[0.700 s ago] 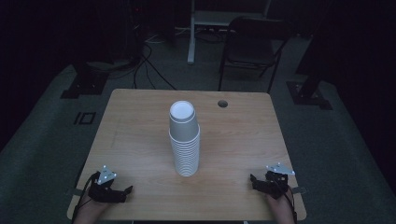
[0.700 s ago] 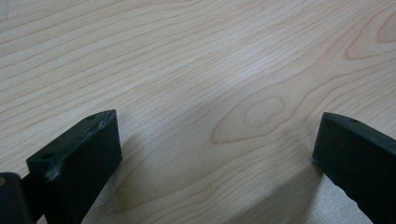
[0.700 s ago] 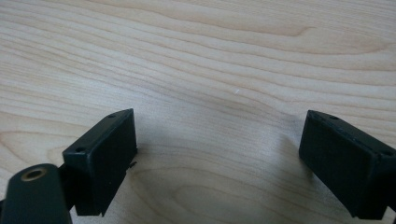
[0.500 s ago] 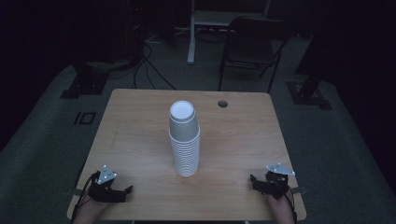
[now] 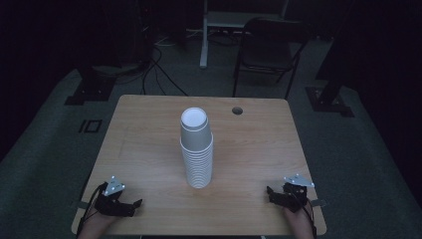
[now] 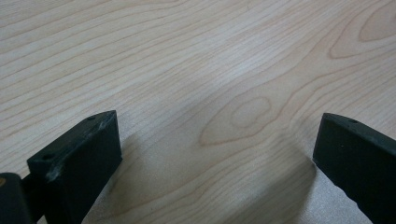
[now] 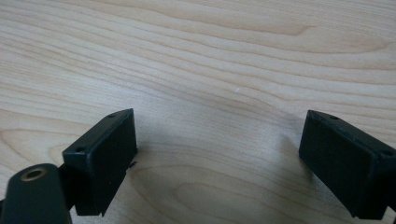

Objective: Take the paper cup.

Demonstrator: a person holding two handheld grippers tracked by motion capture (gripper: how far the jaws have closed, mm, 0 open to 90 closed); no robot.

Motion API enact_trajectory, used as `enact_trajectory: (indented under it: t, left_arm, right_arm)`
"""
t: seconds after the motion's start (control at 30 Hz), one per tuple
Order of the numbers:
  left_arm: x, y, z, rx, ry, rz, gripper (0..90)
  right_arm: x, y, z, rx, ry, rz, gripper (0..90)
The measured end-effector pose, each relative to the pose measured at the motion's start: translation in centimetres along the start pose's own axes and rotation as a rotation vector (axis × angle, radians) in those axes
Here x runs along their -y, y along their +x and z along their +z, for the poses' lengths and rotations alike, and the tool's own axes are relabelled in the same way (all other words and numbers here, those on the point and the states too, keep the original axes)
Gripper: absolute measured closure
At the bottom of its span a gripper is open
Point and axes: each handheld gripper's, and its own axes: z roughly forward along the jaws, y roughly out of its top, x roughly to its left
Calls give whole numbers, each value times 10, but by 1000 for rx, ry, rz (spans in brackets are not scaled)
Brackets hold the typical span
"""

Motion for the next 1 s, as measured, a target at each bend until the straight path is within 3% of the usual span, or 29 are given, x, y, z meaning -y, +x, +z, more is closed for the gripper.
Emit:
enact_trajectory:
  t: [0.3,0.4,1.0]
  left_arm:
    - [-5,6,-7,25,-31,-30,15]
    - [-8,6,-8,52,-35,-31,15]
    - [-42,-8,-16,123,-99,8,16]
  right_arm:
    - [0,0,0,0,-1,2,105]
    - [0,0,0,0,0,3,105]
    - [0,0,0,0,0,3,105]
